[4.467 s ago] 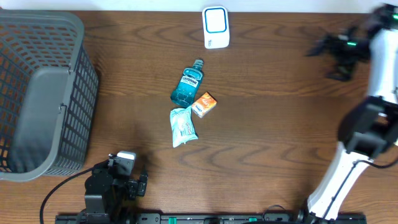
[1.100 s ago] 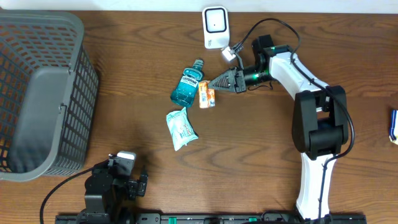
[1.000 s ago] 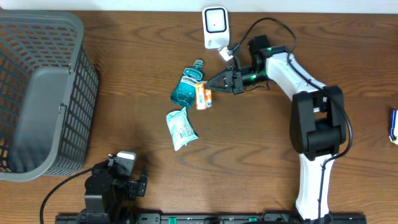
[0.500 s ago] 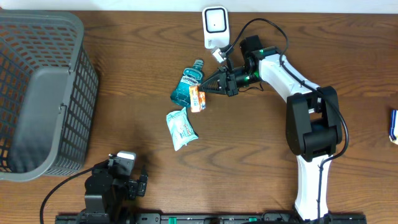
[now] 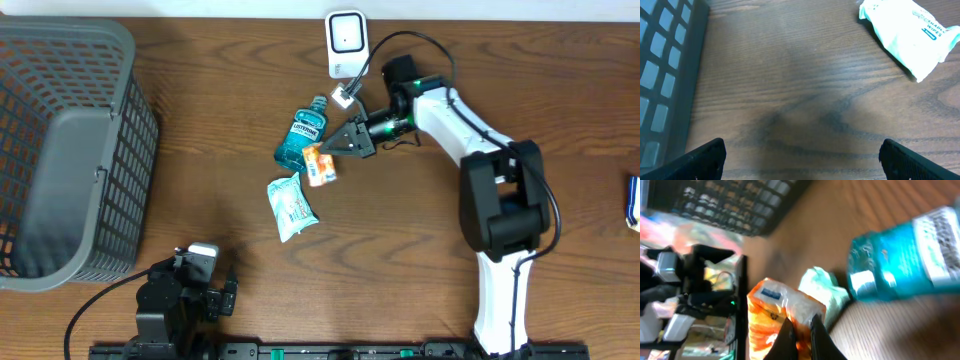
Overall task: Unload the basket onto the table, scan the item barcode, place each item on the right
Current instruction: 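Lift the orange box with the right gripper toward the scanner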
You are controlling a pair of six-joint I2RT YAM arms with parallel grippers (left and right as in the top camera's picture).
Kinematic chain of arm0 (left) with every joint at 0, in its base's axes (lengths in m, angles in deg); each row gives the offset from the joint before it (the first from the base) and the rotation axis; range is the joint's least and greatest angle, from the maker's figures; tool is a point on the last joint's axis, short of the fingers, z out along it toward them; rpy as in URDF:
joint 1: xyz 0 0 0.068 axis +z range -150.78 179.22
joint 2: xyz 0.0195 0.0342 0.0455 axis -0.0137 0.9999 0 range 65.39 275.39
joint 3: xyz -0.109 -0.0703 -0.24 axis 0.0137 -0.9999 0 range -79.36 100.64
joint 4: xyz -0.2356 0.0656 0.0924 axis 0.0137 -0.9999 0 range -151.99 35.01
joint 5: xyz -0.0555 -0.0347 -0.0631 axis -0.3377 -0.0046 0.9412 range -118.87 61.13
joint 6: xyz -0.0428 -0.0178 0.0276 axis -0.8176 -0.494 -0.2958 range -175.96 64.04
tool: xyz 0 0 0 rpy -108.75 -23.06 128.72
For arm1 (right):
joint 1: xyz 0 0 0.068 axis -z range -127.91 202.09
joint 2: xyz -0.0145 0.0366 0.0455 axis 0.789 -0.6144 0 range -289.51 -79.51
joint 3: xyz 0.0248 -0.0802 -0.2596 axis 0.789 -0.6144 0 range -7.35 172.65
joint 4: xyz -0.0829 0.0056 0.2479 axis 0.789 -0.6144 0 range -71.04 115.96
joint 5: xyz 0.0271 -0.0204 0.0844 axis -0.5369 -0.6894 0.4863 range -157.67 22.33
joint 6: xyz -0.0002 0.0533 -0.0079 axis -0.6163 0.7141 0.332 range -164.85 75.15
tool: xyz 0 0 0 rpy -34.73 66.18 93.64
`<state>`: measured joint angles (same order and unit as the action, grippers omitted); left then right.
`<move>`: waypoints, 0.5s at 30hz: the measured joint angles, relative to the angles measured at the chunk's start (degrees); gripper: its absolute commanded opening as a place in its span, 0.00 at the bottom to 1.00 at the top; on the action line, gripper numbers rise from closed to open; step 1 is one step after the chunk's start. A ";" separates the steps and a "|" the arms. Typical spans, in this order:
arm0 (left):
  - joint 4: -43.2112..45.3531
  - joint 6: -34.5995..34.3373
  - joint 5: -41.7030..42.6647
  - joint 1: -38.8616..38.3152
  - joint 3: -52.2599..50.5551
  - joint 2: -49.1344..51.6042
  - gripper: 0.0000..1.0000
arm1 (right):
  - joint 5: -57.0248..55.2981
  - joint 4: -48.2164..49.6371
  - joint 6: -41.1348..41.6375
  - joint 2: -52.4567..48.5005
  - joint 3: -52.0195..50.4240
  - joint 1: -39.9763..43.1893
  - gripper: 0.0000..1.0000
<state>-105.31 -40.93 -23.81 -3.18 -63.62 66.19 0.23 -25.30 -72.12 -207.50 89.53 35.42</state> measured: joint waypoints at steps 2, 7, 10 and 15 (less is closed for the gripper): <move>0.00 0.00 0.00 0.00 0.00 0.00 0.98 | -5.20 -2.80 0.55 2.80 -0.26 0.72 0.02; 0.00 0.00 0.00 0.00 0.00 0.00 0.98 | -21.46 -5.01 1.33 14.47 -0.26 0.85 0.01; 0.00 0.00 0.00 0.00 0.00 0.00 0.98 | -32.89 -3.56 1.38 19.15 0.02 -0.81 0.01; 0.00 0.00 0.00 0.00 0.00 0.00 0.98 | -54.25 2.93 1.38 18.93 0.26 -4.61 0.01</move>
<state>-105.31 -40.93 -23.81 -3.18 -63.62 66.19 -54.02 -22.37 -70.74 -188.57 89.79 30.81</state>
